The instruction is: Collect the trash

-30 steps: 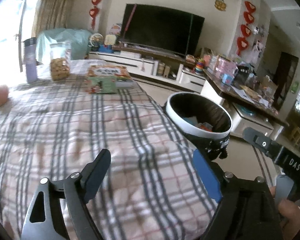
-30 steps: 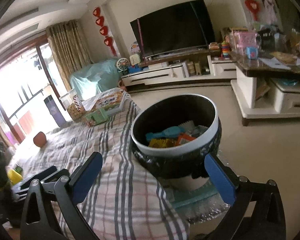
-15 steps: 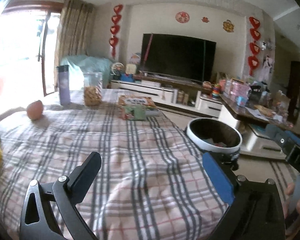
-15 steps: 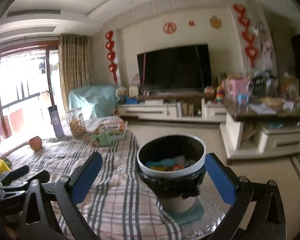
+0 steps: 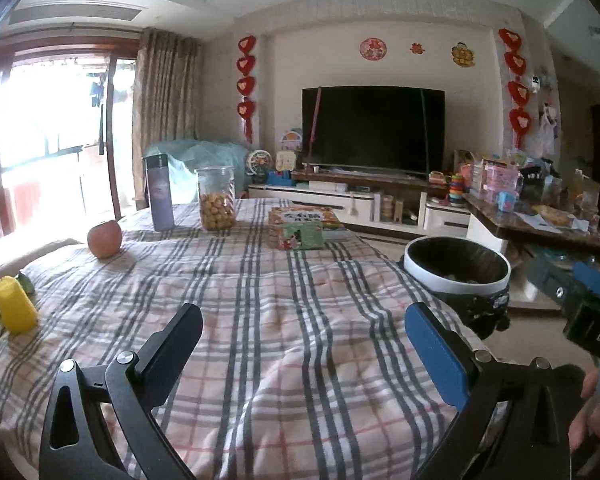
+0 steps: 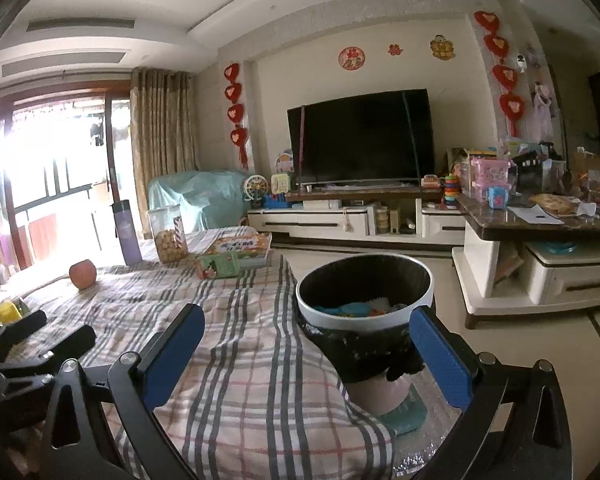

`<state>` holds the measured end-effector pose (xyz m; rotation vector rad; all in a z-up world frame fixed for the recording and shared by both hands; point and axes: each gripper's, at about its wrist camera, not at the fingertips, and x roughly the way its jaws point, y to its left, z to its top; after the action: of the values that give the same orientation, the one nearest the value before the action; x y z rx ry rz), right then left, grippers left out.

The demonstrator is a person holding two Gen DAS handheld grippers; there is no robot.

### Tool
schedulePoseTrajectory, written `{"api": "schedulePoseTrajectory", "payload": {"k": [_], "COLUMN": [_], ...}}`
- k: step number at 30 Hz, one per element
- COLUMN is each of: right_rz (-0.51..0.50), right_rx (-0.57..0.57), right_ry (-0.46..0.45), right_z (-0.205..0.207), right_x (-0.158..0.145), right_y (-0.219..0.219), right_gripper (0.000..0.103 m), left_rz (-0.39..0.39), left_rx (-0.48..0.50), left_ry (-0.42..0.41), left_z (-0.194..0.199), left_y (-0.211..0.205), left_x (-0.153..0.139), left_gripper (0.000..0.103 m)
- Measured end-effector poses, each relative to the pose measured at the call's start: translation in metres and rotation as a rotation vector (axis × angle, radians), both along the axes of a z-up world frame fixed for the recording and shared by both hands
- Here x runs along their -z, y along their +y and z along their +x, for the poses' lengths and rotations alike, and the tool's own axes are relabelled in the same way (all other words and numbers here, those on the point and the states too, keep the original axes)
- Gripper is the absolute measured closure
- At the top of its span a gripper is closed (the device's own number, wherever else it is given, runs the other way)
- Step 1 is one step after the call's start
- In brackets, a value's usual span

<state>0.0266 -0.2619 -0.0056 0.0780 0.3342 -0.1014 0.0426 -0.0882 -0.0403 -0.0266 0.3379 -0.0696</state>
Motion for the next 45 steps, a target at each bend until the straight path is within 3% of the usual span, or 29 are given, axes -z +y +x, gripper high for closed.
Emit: {"api": "schedulePoseTrajectory", "payload": {"k": [45], "right_rz": [0.012], "right_rx": [-0.035], "right_ry": [0.001], "right_z": [-0.0049], "right_x": [0.0041], "right_y": [0.0071], "right_gripper": [0.000], "left_rz": [0.031], "left_rx": [-0.012], "left_ry": [-0.040], "left_z": [-0.0019], "left_y": [0.0021], "left_x": [0.0081], "left_gripper": [0.001]}}
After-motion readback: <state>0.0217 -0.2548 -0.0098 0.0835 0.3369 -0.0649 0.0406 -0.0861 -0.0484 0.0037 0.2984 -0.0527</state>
